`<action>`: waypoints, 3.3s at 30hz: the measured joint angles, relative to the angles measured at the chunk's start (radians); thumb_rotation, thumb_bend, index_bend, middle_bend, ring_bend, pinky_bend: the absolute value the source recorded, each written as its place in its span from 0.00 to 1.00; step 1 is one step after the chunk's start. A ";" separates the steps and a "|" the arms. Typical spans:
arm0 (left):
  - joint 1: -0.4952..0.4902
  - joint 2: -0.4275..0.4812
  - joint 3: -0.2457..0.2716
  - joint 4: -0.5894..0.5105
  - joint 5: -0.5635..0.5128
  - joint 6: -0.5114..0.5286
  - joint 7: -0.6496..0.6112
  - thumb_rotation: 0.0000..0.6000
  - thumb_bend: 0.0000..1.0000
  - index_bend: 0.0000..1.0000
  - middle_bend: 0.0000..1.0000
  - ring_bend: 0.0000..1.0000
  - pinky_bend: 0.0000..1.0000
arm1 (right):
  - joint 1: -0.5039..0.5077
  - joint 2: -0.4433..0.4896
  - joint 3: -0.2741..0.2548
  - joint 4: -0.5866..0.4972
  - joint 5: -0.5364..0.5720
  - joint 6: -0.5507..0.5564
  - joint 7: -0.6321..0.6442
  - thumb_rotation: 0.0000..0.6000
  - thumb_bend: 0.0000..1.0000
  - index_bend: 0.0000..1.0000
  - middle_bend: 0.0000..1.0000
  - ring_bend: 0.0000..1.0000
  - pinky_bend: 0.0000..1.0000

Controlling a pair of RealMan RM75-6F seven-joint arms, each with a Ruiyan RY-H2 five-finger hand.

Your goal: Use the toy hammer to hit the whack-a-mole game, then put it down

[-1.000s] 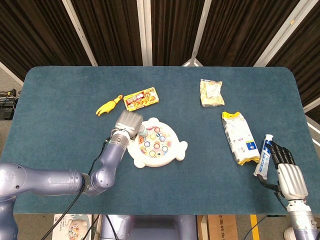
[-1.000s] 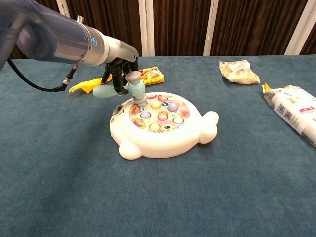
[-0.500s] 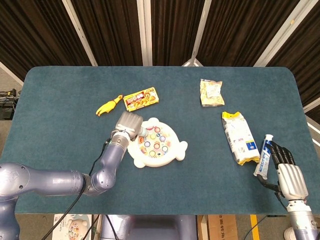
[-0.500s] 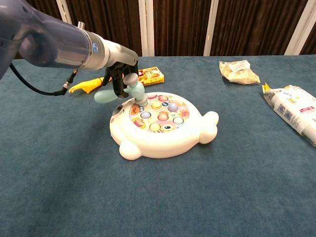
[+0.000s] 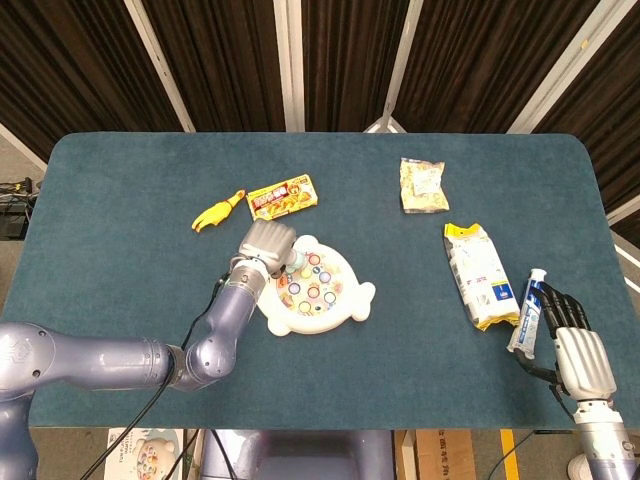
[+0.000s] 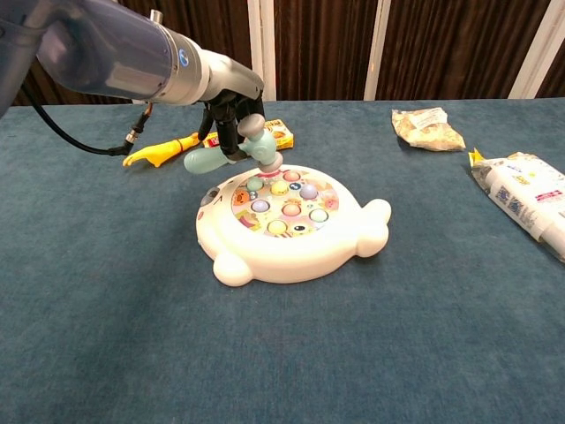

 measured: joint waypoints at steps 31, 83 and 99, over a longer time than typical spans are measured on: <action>-0.138 0.017 0.046 0.047 -0.240 -0.066 0.140 1.00 0.83 0.62 0.51 0.37 0.52 | -0.001 0.004 -0.002 -0.004 -0.002 -0.002 0.013 1.00 0.29 0.00 0.00 0.00 0.00; -0.055 0.147 0.049 -0.074 -0.190 -0.035 0.043 1.00 0.82 0.61 0.50 0.37 0.52 | -0.004 0.010 -0.005 -0.005 -0.004 -0.003 0.014 1.00 0.29 0.00 0.00 0.00 0.00; 0.274 0.296 0.218 -0.245 0.283 -0.059 -0.271 1.00 0.82 0.60 0.50 0.37 0.52 | -0.007 0.000 -0.009 0.002 -0.016 0.011 -0.020 1.00 0.29 0.00 0.00 0.00 0.00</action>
